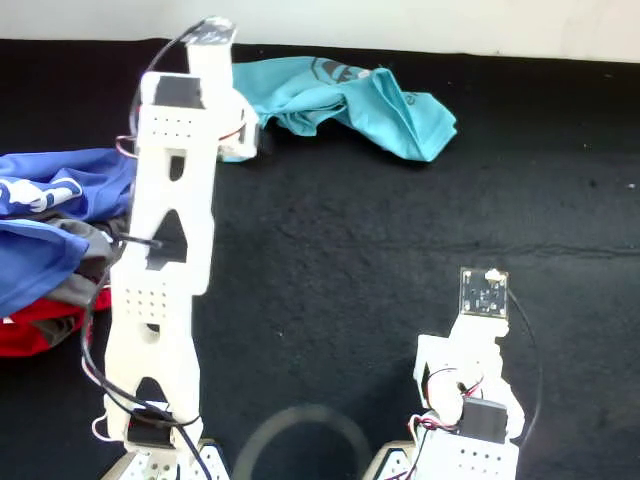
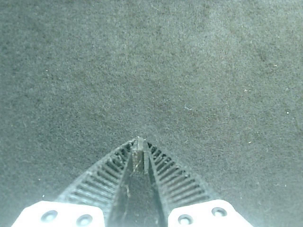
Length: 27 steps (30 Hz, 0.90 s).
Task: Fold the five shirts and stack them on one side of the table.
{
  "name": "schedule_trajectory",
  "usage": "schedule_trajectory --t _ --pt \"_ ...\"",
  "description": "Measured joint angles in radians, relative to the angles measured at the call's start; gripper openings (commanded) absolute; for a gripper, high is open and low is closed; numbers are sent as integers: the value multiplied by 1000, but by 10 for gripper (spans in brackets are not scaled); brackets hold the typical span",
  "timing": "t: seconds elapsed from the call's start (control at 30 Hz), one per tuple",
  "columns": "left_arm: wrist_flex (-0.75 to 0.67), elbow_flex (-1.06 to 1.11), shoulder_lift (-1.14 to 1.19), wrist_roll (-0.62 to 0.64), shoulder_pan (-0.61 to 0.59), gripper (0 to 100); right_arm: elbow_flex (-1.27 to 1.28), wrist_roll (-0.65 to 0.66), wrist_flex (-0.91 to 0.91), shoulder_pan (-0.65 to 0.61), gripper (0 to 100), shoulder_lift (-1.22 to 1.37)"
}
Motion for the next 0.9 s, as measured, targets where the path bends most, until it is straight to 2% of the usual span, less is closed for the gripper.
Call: schedule_trajectory --t 0.13,0.27,0.33,0.4,0.47,0.5,0.53,0.67,0.9 --pt "-215 0 107 3 0 298 0 0 0 0 7 0" --pt "-342 0 235 -15 -8 294 0 0 0 0 7 0" --pt "-393 2 288 -17 -20 248 0 0 0 0 7 0" --pt "-427 2 310 -17 -38 155 0 0 0 0 7 0" --pt "-439 2 310 -17 -54 21 0 0 0 0 7 0" --pt "-442 2 310 -17 -61 2 0 0 0 0 7 0" --pt "-443 2 310 -17 -66 24 0 0 0 0 7 0" --pt "-420 -32 310 -17 -72 9 0 0 0 0 7 0" --pt "-181 -270 293 -23 -75 9 0 0 0 0 7 0"
